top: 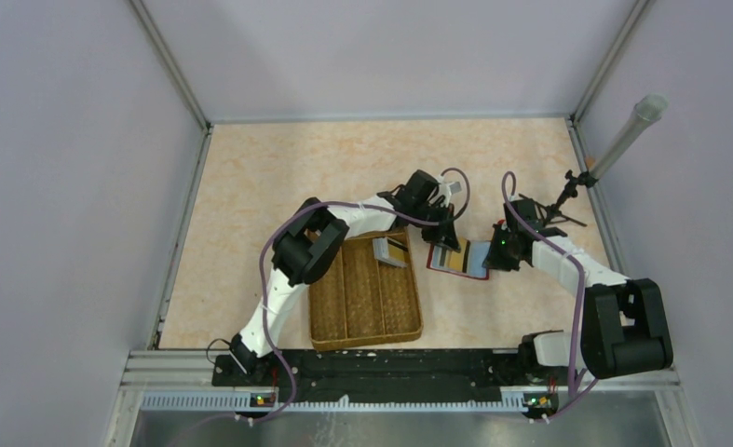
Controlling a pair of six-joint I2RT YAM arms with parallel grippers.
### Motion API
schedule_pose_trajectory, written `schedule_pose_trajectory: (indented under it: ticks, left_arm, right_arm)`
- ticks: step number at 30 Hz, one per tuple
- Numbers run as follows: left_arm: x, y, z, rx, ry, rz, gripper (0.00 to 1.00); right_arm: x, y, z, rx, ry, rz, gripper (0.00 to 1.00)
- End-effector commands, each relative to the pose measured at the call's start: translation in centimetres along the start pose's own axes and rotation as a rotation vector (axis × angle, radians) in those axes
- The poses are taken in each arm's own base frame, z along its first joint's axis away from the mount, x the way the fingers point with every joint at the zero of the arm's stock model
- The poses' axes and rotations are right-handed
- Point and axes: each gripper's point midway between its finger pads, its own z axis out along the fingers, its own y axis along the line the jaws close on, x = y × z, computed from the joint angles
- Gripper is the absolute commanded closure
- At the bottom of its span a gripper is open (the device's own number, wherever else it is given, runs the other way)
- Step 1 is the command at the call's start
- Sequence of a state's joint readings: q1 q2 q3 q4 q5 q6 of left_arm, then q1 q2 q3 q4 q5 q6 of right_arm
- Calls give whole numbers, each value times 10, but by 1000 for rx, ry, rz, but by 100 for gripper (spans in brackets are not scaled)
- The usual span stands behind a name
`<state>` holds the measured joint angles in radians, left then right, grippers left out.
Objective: Put the credit cards into the card holder
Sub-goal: Insert the credit card into the card holder.
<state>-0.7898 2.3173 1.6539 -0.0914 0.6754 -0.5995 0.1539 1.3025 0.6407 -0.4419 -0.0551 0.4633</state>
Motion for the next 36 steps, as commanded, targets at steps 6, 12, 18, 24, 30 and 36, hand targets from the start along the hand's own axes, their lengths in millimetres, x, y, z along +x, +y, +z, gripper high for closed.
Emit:
schedule_pose_trajectory:
  ticks: [6,12,18,24,30,36]
  left_arm:
    - [-14,14,0,-72,-20,104,100]
    - [-14,15,1,-75,-17,115,100]
    - [-14,16,0,-78,-15,128,100]
    - [-15,15,0,-73,-16,157,100]
    - [-20,12,0,-68,-10,192,100]
    - [-14,14,4,-67,2,190,100]
  right_arm:
    - [5,3,-1,-24,17,-9,100]
    - [5,3,0,-25,18,-9,100]
    - [5,3,0,-26,20,-10,100]
    - [4,4,0,-28,19,-11,100]
    - [4,4,0,-29,20,-12,100]
    - [4,4,0,-28,20,-11,100]
